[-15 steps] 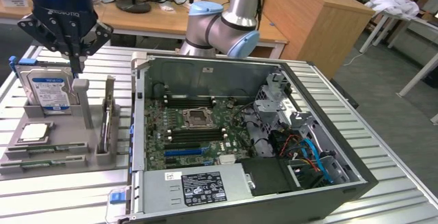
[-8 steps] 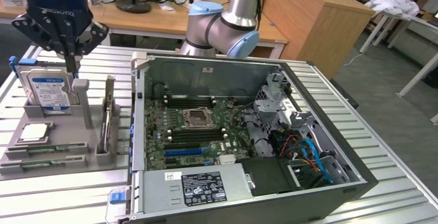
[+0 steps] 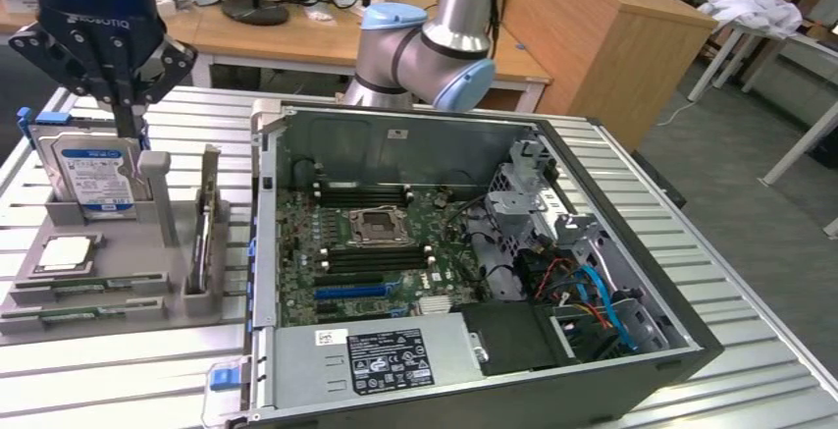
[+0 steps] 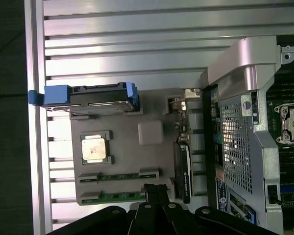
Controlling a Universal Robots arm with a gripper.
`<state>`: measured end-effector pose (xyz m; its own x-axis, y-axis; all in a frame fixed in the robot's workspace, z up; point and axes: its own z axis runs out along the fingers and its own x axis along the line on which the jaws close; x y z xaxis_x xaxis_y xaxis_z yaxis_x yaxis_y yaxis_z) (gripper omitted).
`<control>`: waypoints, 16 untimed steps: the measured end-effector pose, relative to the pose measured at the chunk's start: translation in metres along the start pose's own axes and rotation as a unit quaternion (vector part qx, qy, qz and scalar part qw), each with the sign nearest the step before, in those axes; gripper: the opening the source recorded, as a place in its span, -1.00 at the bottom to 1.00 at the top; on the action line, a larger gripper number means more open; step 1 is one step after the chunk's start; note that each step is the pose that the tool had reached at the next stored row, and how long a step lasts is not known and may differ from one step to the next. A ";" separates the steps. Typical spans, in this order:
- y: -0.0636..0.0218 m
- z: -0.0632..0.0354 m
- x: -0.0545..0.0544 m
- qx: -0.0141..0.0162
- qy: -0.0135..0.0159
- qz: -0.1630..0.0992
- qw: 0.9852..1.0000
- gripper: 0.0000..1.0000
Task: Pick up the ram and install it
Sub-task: 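Reach for the ram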
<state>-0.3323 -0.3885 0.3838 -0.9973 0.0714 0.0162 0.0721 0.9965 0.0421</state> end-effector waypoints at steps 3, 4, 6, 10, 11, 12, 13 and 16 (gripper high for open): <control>0.0004 0.0002 0.003 0.000 0.000 0.000 1.000 -0.79; 0.0006 0.0002 0.004 0.000 0.000 0.000 1.000 -0.79; 0.0009 0.0002 0.006 0.000 0.000 0.000 1.000 -0.79; 0.0012 0.0004 0.009 0.000 0.000 -0.001 1.000 -0.79; 0.0013 0.0004 0.010 0.000 0.000 -0.001 1.000 -0.79; 0.0014 0.0004 0.011 0.000 0.000 -0.001 1.000 -0.79; 0.0016 0.0005 0.013 0.000 0.000 -0.001 1.000 -0.79; 0.0020 0.0006 0.016 0.000 0.000 -0.001 1.000 -0.79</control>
<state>-0.3479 -0.3854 0.3836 -0.9975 0.0686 0.0162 0.0692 0.9967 0.0421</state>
